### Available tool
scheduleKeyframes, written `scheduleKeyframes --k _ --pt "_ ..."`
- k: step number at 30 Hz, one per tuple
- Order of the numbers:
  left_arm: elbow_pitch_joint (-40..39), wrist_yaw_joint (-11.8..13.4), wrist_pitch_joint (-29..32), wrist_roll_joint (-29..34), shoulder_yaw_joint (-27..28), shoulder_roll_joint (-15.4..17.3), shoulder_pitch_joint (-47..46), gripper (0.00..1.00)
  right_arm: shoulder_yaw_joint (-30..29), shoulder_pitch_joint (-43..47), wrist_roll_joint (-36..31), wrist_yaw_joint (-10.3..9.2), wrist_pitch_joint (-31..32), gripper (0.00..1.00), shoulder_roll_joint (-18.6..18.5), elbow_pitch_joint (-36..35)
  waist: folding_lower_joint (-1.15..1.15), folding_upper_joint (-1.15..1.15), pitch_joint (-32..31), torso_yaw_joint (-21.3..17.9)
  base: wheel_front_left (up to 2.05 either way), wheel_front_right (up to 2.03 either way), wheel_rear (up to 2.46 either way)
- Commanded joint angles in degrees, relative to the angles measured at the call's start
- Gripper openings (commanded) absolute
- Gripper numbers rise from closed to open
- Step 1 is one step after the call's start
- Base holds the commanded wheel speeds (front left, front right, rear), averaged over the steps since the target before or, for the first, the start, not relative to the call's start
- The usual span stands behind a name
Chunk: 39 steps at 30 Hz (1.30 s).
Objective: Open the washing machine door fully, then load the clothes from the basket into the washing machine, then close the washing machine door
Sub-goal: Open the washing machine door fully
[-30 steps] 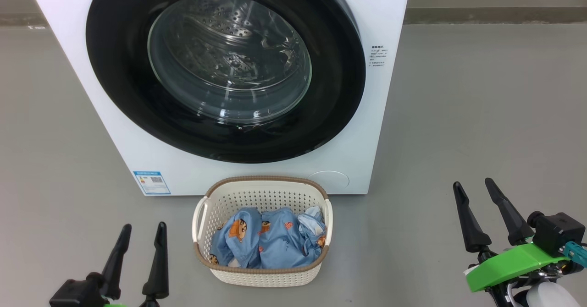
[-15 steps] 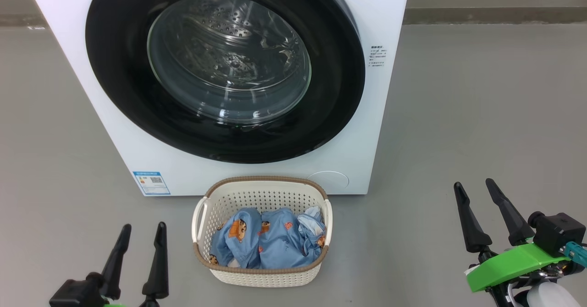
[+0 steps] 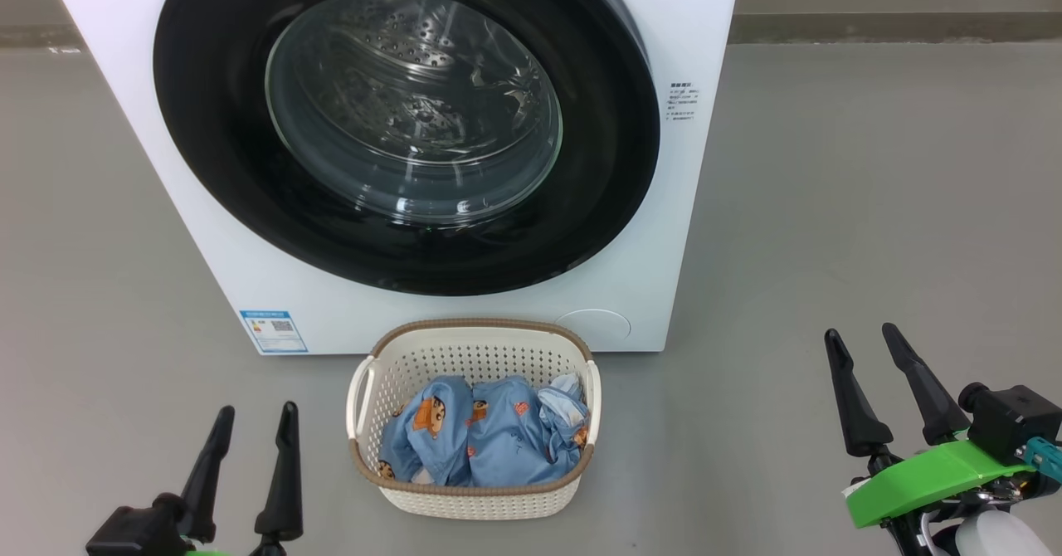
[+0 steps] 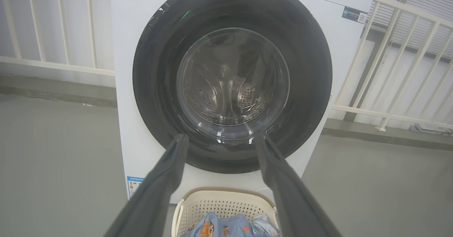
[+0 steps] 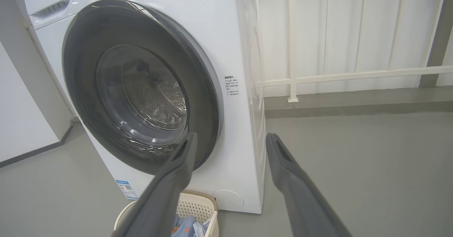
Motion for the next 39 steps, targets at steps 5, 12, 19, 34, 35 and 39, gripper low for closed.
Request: scheduleKeyframes --k 5,12,19,34,35,39 --pt "-1.2 0.0 -0.6 0.1 2.2 0.4 -1.9 1.0 0.8 -2.8 1.0 0.33 -0.7 1.0 -1.2 -1.1 0.0 0.0 0.2 0.1 0.0 0.0 0.0" --pt "-0.9 0.0 -0.6 0.7 2.7 0.0 -1.9 1.0 0.7 -3.3 0.9 0.33 -0.7 1.0 -1.6 -0.8 0.0 0.0 0.8 0.4 0.0 0.0 0.0" --pt "-1.1 0.0 -0.6 1.2 3.2 -0.3 -1.7 1.0 0.9 -4.3 1.4 0.33 -0.7 1.0 -2.1 -0.5 0.0 0.0 1.7 0.6 0.0 0.0 0.0" --pt "-2.9 0.0 -0.6 3.1 3.3 -0.5 -4.5 1.0 -1.2 -10.9 3.6 0.33 -0.7 1.0 -4.3 0.4 0.0 0.0 9.2 1.9 0.0 0.0 0.0" --pt "-3.0 0.0 -0.6 3.2 3.3 -0.5 -4.8 1.0 -1.3 -11.5 3.8 0.33 -0.7 1.0 -4.5 0.4 0.0 0.0 9.9 2.0 0.0 0.0 0.0" --pt "-4.0 0.0 -0.6 3.4 3.1 -0.6 -6.1 1.0 -1.6 -14.3 5.6 0.33 -0.7 1.0 -5.4 0.7 0.0 0.0 12.5 2.8 0.0 0.0 0.0"
